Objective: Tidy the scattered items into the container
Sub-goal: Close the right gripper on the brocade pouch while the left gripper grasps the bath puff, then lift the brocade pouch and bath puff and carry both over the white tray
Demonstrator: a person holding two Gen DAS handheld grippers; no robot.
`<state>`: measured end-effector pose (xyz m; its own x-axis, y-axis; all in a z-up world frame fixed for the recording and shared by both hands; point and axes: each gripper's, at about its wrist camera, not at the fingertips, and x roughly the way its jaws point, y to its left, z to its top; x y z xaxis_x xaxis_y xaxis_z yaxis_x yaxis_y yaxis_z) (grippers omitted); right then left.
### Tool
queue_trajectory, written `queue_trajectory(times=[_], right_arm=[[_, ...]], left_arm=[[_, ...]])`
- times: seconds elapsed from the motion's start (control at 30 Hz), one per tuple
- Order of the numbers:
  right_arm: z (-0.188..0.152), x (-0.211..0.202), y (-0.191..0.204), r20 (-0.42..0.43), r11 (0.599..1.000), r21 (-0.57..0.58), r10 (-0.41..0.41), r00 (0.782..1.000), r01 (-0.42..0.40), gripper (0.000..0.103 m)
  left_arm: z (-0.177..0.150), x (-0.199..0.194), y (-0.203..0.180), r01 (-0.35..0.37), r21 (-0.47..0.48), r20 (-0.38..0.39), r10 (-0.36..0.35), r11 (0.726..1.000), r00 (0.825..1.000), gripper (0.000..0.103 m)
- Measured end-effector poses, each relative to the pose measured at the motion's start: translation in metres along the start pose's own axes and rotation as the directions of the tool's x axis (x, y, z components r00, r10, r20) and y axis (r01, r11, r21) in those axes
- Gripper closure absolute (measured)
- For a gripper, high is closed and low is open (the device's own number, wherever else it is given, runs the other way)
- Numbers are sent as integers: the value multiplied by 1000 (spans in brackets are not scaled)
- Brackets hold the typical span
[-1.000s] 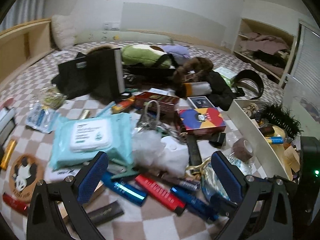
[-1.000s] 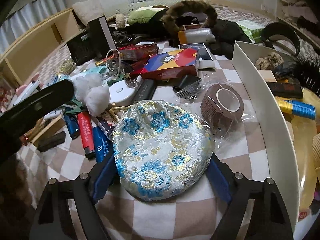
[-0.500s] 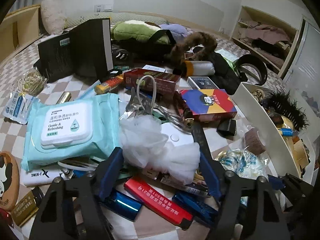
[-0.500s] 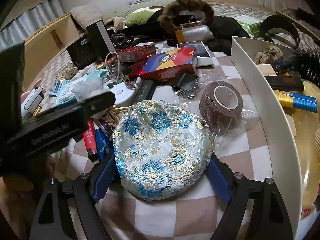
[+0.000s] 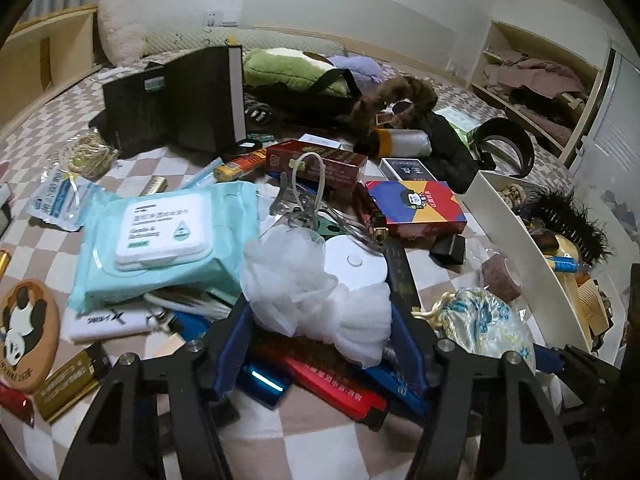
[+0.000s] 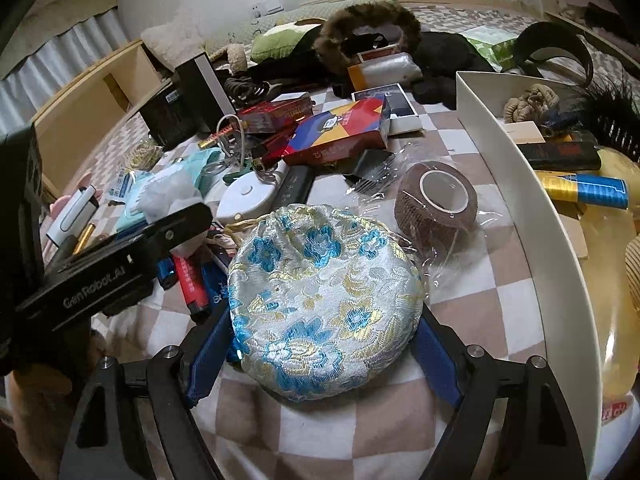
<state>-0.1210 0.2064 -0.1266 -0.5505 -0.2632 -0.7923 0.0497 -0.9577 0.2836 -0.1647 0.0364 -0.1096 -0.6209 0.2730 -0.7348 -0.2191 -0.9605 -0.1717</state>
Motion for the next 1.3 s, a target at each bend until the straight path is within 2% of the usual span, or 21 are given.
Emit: queue_trajectory(times=[0.6, 0.97, 1.13, 1.3], right_arm=[[-17, -25, 5, 18, 999, 11, 45, 999, -45, 19], [-30, -48, 14, 39, 998, 13, 64, 997, -65, 19], [-31, -63, 14, 66, 996, 16, 91, 994, -92, 19], [-26, -83, 9, 106, 993, 17, 115, 988, -117, 19]], left_arm=[[-28, -41, -1, -96, 2, 31, 96, 995, 995, 38], [-45, -80, -4, -109, -64, 77, 113, 992, 991, 38], [-50, -95, -15, -118, -57, 94, 123, 991, 988, 38], [-42, -110, -30, -111, -36, 129, 115, 993, 985, 38]])
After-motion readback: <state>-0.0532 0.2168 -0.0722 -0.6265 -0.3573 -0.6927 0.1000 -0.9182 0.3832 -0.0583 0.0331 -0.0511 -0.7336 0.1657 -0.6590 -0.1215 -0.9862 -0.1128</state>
